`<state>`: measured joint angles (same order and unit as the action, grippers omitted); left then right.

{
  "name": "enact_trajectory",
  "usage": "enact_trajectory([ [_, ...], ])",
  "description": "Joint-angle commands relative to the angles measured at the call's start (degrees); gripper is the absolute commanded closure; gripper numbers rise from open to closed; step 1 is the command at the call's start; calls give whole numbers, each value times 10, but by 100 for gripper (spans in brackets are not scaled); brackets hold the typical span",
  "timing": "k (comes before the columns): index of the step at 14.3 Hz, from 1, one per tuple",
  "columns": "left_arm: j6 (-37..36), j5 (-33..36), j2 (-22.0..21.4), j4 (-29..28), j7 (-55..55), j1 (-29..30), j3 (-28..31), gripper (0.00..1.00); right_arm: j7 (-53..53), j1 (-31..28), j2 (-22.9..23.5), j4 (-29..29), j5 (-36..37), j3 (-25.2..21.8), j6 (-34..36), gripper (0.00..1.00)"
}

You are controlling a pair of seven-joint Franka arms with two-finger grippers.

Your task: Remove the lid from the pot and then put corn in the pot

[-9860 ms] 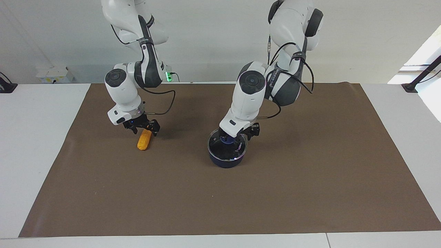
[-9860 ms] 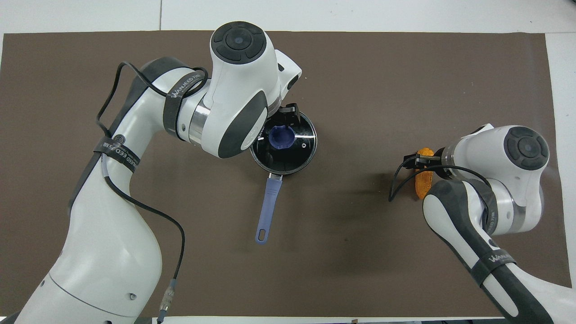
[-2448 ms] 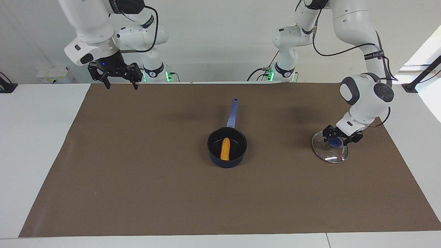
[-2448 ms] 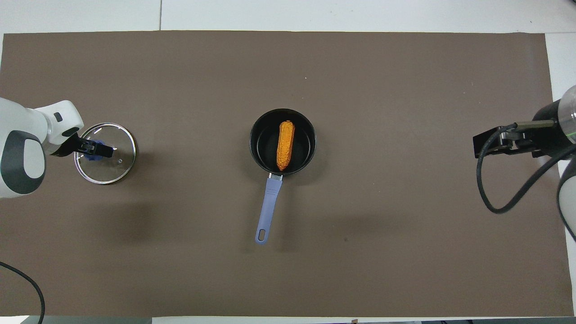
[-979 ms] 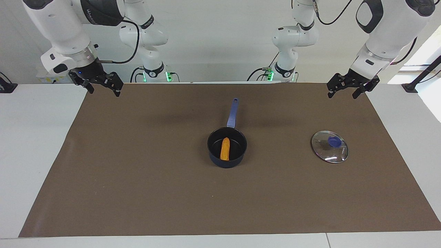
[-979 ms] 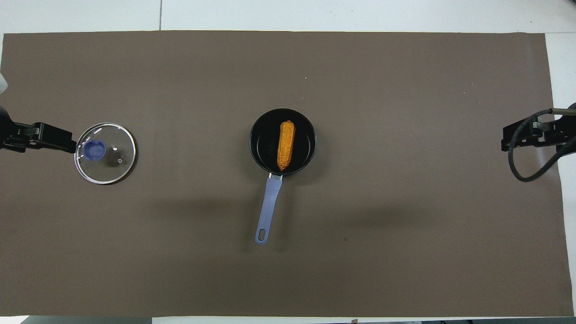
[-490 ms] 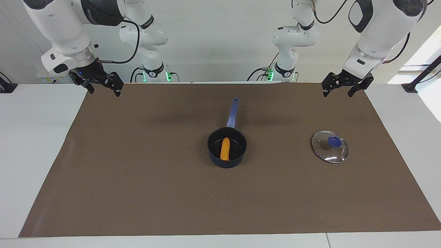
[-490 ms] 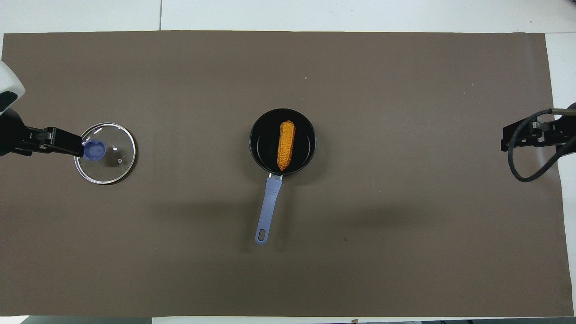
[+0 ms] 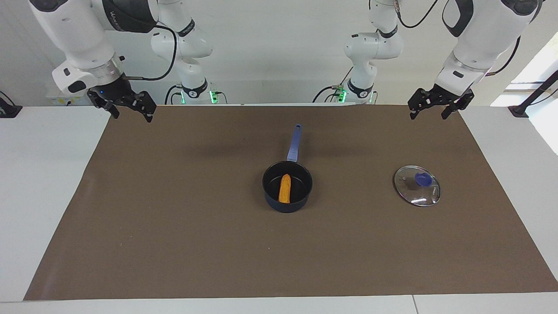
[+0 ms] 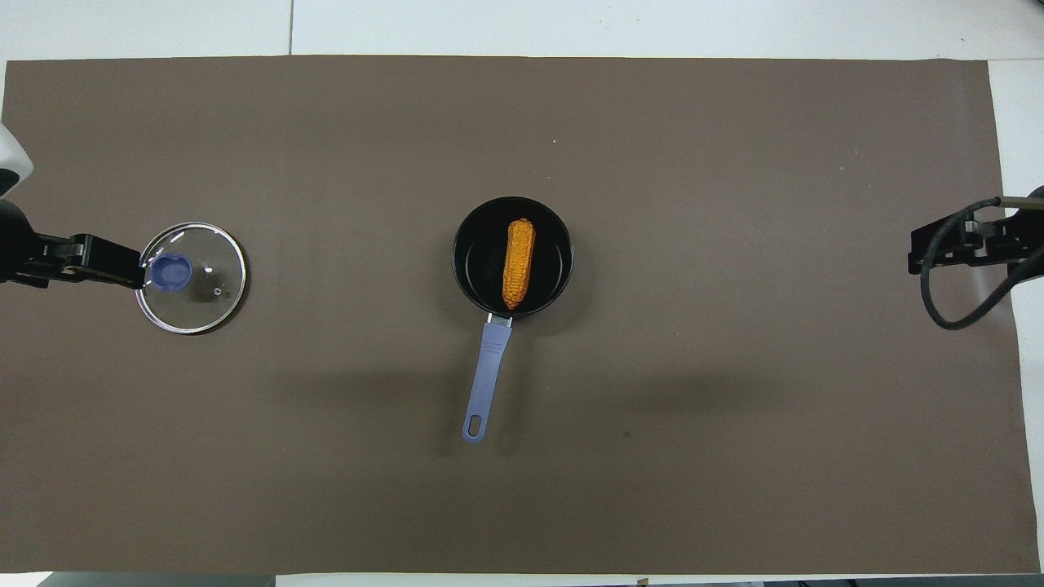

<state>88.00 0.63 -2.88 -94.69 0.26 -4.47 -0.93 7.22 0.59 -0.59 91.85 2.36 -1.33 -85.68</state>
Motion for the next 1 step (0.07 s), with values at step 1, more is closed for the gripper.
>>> enact_trajectory([
  [1, -5, 3, -9, -5, -5, -3, 3, 0, -12, -9, -3, 1, -8, 5, 5, 0],
])
